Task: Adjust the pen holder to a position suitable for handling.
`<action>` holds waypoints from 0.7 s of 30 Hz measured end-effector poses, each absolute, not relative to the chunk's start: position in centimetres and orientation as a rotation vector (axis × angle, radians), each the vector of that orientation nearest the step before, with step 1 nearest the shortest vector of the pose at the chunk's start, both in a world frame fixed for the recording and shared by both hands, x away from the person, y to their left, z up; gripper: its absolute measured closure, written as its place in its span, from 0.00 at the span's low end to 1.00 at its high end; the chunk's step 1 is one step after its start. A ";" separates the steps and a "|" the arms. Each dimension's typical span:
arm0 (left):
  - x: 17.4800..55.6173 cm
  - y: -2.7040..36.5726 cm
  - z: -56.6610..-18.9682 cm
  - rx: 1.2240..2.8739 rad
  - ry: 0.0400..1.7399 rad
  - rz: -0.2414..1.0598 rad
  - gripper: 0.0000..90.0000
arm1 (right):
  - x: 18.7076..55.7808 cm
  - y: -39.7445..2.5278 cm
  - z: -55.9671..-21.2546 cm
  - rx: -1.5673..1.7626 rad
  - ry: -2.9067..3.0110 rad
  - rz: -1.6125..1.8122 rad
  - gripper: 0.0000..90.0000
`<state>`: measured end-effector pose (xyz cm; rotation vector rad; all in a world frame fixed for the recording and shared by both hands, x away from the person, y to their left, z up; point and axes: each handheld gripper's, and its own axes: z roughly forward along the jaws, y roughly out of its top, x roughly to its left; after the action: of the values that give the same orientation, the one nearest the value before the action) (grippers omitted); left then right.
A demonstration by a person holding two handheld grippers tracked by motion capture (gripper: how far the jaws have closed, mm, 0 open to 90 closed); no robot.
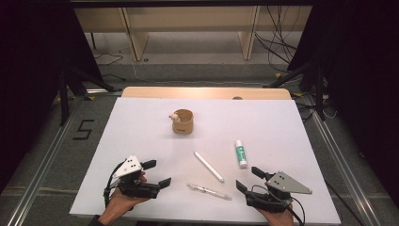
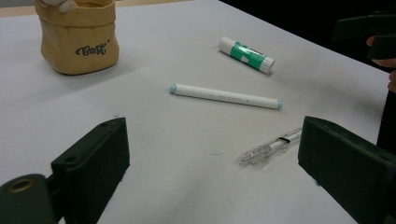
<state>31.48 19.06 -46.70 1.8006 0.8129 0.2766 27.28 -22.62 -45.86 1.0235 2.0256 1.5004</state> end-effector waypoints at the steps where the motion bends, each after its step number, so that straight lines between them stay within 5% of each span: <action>1: 31.5 19.0 -46.7 1.802 0.812 0.277 0.09 | 27.3 -22.6 -45.9 1.024 2.026 1.501 0.29; 21: 32.2 19.1 -46.4 1.807 0.850 0.272 0.09 | 27.4 -22.6 -45.9 1.029 2.022 1.499 0.29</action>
<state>32.21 19.15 -46.43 1.8070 0.8496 0.2722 27.38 -22.61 -45.86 1.0287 2.0221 1.4988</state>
